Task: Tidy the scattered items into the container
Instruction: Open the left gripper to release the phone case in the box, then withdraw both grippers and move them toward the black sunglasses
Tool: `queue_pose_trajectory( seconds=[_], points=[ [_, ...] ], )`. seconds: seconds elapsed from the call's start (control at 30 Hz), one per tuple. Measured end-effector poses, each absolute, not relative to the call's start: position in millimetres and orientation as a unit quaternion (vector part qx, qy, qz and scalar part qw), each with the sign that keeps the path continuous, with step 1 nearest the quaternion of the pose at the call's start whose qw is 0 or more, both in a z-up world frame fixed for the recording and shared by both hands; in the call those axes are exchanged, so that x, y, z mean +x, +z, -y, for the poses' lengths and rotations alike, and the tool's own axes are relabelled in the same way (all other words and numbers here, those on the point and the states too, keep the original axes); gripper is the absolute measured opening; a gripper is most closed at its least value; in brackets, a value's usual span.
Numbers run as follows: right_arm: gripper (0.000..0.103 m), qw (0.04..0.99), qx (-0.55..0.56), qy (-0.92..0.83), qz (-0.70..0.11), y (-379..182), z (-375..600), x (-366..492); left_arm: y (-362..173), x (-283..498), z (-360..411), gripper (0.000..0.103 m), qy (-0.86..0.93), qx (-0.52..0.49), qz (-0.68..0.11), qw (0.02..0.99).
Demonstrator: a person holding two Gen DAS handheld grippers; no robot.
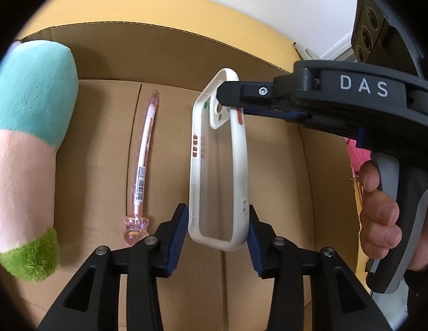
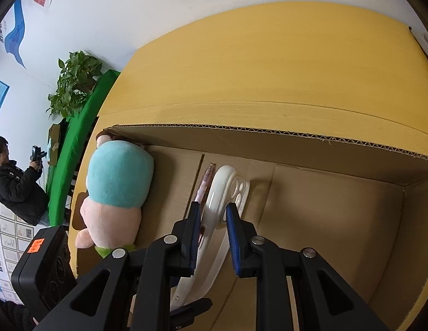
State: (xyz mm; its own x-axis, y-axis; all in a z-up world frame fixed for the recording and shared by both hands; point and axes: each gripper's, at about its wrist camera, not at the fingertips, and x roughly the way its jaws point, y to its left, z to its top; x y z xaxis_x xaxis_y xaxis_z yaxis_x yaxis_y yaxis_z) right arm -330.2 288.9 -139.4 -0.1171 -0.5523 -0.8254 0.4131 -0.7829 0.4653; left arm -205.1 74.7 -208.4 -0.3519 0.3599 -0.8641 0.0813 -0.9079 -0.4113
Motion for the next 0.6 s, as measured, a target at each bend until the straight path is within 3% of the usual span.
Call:
queue_pose_trajectory(
  seconds=[0.33,0.37,0.43,0.5,0.6],
  points=[
    [0.028,0.293,0.587,-0.753,0.042,-143.0,-300.8,-326.1,-192.0,-193.2,-59.1,0.040,0.797,-0.563,0.194,0.101],
    [0.032,0.292,0.586,-0.754,0.042,-142.6,-301.3,-326.1,-189.6,-192.6,-57.5,0.040,0.798,-0.563,0.193,0.101],
    [0.060,0.282,0.584,-0.760,0.046,-141.5,-303.8,-327.1,-185.8,-190.6,-51.8,0.040,0.798,-0.562,0.193,0.101],
    [0.075,0.274,0.580,-0.766,0.050,-139.5,-306.3,-329.4,-183.0,-189.5,-46.7,0.040,0.797,-0.561,0.198,0.106],
    [0.076,0.271,0.574,-0.771,0.051,-133.3,-308.0,-332.8,-174.8,-178.5,-55.6,0.040,0.796,-0.559,0.202,0.113]
  ],
)
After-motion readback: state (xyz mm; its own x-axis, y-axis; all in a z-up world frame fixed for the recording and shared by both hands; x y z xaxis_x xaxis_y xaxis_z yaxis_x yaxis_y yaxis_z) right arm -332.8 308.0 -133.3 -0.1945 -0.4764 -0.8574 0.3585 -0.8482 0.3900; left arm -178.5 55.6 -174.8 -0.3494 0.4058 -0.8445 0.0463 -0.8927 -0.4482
